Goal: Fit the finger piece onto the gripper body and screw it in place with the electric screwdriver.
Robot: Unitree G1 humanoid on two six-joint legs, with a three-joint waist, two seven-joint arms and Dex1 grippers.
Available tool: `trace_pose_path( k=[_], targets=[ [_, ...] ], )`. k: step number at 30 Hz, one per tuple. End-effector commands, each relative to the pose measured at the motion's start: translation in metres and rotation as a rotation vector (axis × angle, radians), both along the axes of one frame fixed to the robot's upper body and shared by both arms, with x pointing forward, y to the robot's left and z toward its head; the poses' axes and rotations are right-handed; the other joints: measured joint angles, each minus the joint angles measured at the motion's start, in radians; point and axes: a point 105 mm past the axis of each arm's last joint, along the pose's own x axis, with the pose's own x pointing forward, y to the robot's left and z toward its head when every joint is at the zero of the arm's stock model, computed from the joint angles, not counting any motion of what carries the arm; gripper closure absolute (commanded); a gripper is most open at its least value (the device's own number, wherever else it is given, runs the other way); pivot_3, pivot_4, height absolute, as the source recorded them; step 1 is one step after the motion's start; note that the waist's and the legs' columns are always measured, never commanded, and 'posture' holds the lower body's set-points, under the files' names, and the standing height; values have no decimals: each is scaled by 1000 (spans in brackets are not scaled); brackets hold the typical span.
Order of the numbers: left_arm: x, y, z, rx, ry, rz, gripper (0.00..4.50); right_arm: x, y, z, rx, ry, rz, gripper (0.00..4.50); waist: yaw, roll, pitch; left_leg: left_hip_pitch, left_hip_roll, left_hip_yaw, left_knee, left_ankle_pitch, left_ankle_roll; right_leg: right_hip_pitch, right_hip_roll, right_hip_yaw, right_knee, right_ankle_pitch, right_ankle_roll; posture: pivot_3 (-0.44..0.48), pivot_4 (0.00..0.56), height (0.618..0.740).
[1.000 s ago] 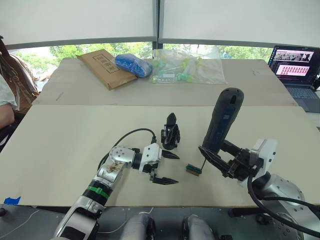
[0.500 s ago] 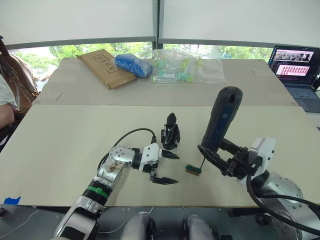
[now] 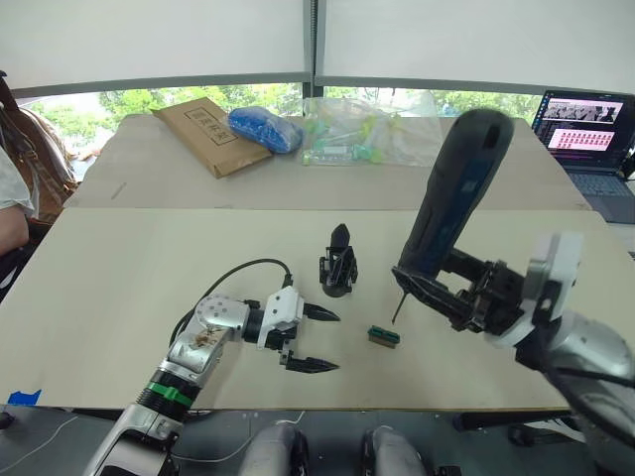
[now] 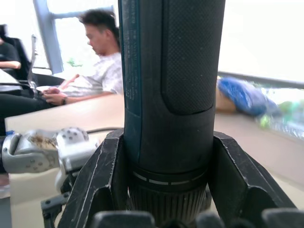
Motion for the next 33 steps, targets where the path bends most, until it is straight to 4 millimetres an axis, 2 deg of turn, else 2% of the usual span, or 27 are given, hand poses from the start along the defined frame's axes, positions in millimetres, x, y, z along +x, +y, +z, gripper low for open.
trace_pose_path(
  k=[1, 6, 13, 19, 25, 33],
  targets=[
    [4, 8, 15, -25, -29, 25, 0, -6, 5, 31, 41, -35, 100, 2570, 0, 0, 0, 0, 0, 0, 0, 0, 0, 0, 0, 0, 0, 0, 0, 0, 150, 732],
    [12, 17, 21, -22, -24, 62, 0, -3, 15, 60, 46, -5, 239, 2570, 0, 0, 0, 0, 0, 0, 0, 0, 0, 0, 0, 0, 0, 0, 0, 0, 150, 732],
    [33, 23, 28, -26, -67, 122, 0, 19, 36, 113, 71, -23, 374, 2570, -3, 0, 0, -1, 0, 1, 0, 0, 1, -1, 0, 0, 0, 1, 0, 0, 150, 732],
    [46, 25, 32, -30, -80, 148, 0, 36, 59, 133, 62, -63, 405, 2570, -4, 0, 0, -4, 0, 3, 1, 0, 1, -2, 0, -2, 1, 1, 1, 0, 150, 732],
    [60, 28, 33, -22, -90, 175, 0, 61, 78, 120, 12, -96, 397, 2570, -4, 0, 0, -5, -1, 3, 1, 0, 1, -2, 1, -2, 2, 2, 2, 0, 150, 732],
    [73, 27, 31, -7, -105, 197, 0, 76, 85, 90, -56, -115, 386, 2570, -8, 0, 0, -6, -1, 4, 1, 0, 1, -3, 1, -3, 2, 2, 3, 0, 150, 732]
  ],
)
